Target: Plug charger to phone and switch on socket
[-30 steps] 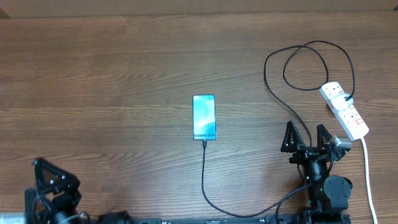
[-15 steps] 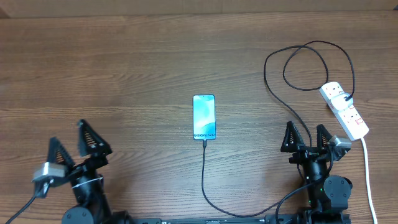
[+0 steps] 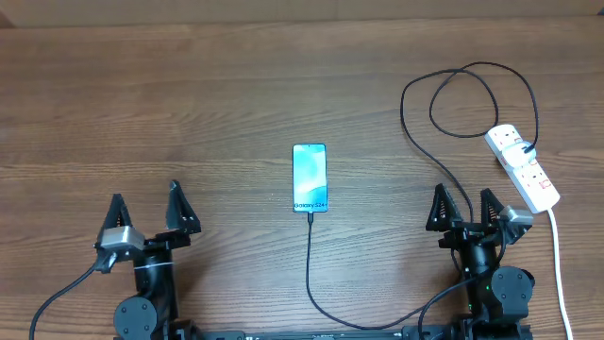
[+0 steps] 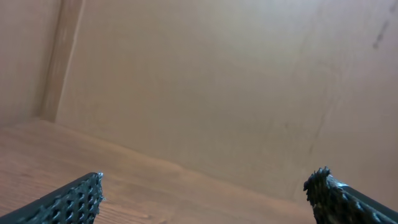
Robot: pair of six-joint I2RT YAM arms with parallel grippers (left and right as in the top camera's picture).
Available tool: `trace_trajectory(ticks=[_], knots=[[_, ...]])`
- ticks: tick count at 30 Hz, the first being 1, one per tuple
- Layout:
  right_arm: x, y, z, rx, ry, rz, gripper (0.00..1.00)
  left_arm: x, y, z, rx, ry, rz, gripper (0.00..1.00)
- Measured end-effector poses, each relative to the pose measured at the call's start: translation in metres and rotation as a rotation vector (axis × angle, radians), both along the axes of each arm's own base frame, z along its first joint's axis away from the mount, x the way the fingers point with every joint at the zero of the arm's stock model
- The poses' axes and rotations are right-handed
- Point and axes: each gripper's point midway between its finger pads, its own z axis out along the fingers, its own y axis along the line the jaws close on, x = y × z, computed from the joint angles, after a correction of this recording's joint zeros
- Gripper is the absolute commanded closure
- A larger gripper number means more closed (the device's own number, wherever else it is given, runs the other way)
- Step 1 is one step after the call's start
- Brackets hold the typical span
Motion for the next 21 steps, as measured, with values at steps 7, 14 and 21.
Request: trace_trajectory(ticks=[7, 14, 21], knots=[[0.0, 0.0, 0.0, 0.0, 0.0, 0.0, 0.0, 0.008, -0.006, -0.056, 0.07, 0.238, -0.025, 0.0], [0.0, 0.0, 0.0, 0.0, 0.0, 0.0, 0.0, 0.007, -0.008, -0.078, 0.094, 0.333, -0.043, 0.0], [0.0, 0.0, 0.0, 0.0, 0.0, 0.0, 0.0, 0.007, -0.009, -0.078, 0.094, 0.333, -0.046, 0.0]])
